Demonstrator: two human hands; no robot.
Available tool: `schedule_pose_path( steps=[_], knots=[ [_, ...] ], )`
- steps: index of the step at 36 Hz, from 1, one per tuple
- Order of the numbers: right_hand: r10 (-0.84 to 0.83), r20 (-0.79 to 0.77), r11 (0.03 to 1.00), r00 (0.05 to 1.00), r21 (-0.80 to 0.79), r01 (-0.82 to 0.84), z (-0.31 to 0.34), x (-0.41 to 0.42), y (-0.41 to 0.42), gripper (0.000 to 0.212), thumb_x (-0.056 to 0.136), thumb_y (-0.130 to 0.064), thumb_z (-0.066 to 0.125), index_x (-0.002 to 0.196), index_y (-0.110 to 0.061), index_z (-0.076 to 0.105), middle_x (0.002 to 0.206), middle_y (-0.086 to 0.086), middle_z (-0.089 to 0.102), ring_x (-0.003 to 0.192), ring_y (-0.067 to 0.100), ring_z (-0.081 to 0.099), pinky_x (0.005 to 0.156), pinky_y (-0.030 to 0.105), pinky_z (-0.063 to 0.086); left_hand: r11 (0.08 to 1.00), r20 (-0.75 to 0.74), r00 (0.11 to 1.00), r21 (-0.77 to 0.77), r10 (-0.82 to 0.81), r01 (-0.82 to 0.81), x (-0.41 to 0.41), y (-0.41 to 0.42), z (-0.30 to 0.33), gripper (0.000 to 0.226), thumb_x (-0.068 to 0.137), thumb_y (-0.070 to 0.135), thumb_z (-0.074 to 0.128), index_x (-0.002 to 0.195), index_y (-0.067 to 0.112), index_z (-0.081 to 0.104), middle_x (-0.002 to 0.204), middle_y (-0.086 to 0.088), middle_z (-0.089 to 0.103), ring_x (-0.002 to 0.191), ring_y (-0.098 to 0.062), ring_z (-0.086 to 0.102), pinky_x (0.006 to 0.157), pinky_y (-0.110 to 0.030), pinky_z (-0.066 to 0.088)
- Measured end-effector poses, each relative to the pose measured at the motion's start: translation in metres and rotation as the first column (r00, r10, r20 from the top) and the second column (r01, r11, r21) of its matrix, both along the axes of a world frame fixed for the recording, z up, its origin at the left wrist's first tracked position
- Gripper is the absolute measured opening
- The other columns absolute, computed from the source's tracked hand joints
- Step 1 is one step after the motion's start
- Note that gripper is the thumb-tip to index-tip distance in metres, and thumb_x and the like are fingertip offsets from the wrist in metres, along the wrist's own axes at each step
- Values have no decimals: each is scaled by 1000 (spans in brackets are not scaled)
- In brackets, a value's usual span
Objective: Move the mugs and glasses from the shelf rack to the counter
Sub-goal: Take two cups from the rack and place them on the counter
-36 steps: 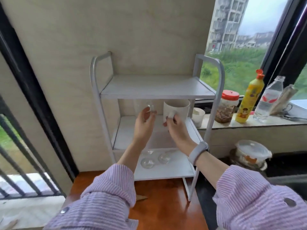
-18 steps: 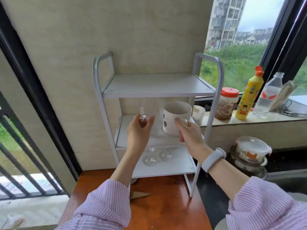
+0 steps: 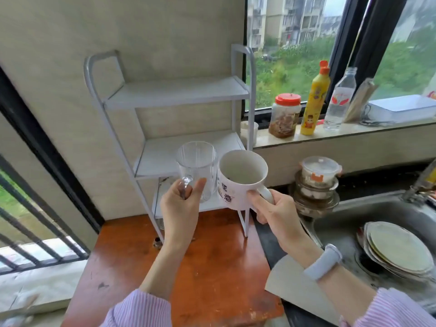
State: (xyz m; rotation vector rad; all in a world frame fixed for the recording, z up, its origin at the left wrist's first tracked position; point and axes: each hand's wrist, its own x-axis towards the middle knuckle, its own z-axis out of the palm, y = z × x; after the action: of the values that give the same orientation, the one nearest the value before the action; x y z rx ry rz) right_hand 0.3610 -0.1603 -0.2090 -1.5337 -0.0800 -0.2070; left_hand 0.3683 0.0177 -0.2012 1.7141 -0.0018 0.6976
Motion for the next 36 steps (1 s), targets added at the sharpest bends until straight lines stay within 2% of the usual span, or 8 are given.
schedule_pose_path(
  steps=[7,10,16,18,23,26,30,36],
  knots=[
    [-127,-33,990,991,-58,125,-24,-69,-93,35,83,-12,63,54,-1,46,46,6,37,45,16,30,48,32,25,991,-80,989,25,-128,131,-53,-85,-25,56,81,23,69,45,31,26,39,11,24,43,-8,18,45,-20,21],
    [-217,-40,974,975,-69,214,-36,-105,-147,42,84,-11,63,47,-17,44,38,-8,37,38,9,30,41,23,25,972,-86,969,17,-234,236,-80,-142,-33,54,83,16,67,43,32,34,39,12,28,43,-7,21,45,-18,22],
    [-416,-79,908,906,-91,409,-55,-187,-263,49,84,-10,63,42,-22,40,37,-13,34,40,6,28,42,22,25,904,-104,902,44,-419,425,-125,-267,-46,54,82,17,67,55,23,21,45,10,24,52,-9,19,55,-32,23],
    [-492,-96,869,865,-109,483,-58,-218,-300,48,84,-14,62,43,-22,38,40,-11,33,44,10,28,45,24,23,869,-104,869,62,-484,491,-140,-312,-49,56,81,14,68,55,24,19,43,8,24,50,-8,20,54,-27,26],
    [-649,-108,761,753,-128,636,-61,-289,-384,43,85,-12,59,49,-18,36,47,0,32,48,15,28,49,29,21,720,-148,708,-37,-690,693,-177,-419,-61,53,82,16,68,49,31,29,42,15,26,46,-3,21,45,-18,20],
    [-745,-116,667,657,-175,724,-63,-326,-428,41,86,-12,58,53,-10,34,50,5,32,48,18,29,50,30,23,608,-179,591,-56,-786,792,-195,-481,-67,51,82,20,67,48,32,31,45,14,27,49,-6,22,48,-23,23],
    [-843,-148,537,516,-219,814,-68,-371,-483,39,83,-19,59,55,-11,33,46,6,32,45,15,30,47,26,23,470,-206,452,-48,-868,881,-220,-561,-74,51,78,27,67,51,29,24,48,11,23,50,-9,19,47,-23,21],
    [-938,-184,336,296,-254,907,-77,-426,-570,37,78,-32,58,55,-14,34,52,5,33,51,16,30,49,28,23,269,-233,242,-94,-942,959,-259,-691,-89,54,80,19,68,53,27,22,49,11,25,50,-8,21,46,-17,24]
  ],
)
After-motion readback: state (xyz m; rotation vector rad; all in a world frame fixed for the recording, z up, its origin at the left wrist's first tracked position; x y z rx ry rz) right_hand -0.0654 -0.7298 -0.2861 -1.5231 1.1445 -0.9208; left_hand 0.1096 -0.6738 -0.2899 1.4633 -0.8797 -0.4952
